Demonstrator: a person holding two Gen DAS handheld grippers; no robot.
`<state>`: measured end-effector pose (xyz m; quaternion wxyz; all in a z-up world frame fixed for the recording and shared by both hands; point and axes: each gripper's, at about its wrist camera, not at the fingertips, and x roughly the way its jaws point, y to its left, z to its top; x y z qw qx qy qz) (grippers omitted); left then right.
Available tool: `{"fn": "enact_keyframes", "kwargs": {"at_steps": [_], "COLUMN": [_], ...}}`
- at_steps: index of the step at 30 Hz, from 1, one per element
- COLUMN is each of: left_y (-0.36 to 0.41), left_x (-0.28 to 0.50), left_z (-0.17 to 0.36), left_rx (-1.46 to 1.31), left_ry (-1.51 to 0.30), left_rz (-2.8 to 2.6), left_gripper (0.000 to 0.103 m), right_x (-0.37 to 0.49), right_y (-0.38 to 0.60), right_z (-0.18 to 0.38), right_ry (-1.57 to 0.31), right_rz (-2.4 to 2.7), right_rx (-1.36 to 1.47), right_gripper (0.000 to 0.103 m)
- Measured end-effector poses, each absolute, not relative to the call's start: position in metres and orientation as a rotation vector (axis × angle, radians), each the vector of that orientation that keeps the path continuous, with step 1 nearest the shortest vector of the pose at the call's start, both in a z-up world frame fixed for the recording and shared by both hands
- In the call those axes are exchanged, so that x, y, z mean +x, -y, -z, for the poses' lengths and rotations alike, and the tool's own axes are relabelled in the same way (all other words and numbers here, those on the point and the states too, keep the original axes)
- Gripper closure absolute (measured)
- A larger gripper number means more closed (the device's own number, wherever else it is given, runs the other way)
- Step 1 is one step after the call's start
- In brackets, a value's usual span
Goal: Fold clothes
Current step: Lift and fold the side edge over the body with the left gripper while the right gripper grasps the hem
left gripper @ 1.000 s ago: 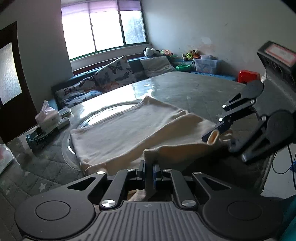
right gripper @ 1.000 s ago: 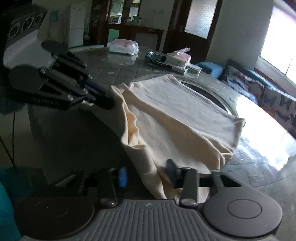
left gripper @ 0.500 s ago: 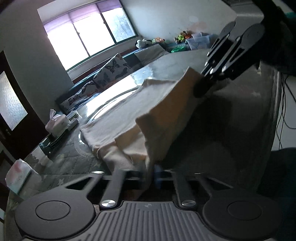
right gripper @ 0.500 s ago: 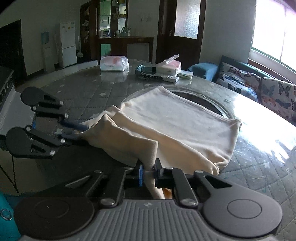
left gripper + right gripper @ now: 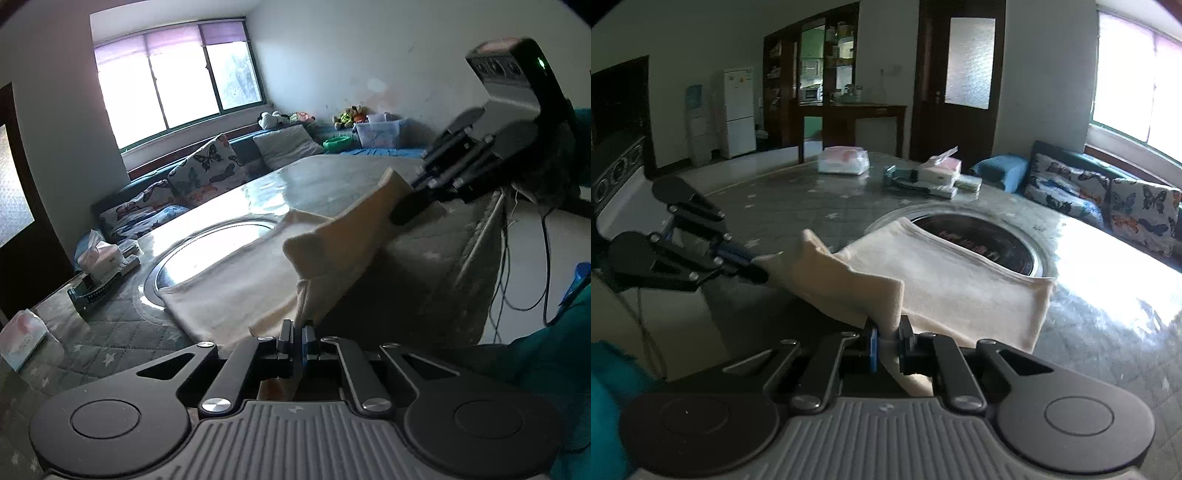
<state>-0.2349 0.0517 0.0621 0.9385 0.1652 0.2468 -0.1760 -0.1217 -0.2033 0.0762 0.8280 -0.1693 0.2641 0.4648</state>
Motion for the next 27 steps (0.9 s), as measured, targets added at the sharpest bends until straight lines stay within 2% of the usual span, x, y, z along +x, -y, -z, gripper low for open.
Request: {"fn": "enact_keyframes", "kwargs": {"at_steps": [7,18,22,27], "left_y": [-0.056,-0.071,-0.077,-0.081], "left_x": [-0.205,-0.105,-0.052,0.0], "left_z": [-0.068,-0.092,-0.084,-0.058], "left_rx": [0.291,0.261,0.27,0.261], "left_ry": [-0.503,-0.488,-0.533,-0.6], "left_rz": [0.303,0.201,0.16,0.117], "left_gripper": [0.099,0.099,0.099,0.098], "right_x": [-0.107,-0.01,0.027,0.081], "right_y": [0.201,0.163,0.148,0.127], "right_z": [-0.079,-0.094,-0.096,-0.071], "right_ry": [-0.597,-0.606,-0.613,-0.675], "right_rz": [-0.969,-0.903,-0.875,-0.802], "right_rx": [-0.342,-0.356,-0.36,-0.317], "right_gripper": [0.094,0.094,0.094,0.093]}}
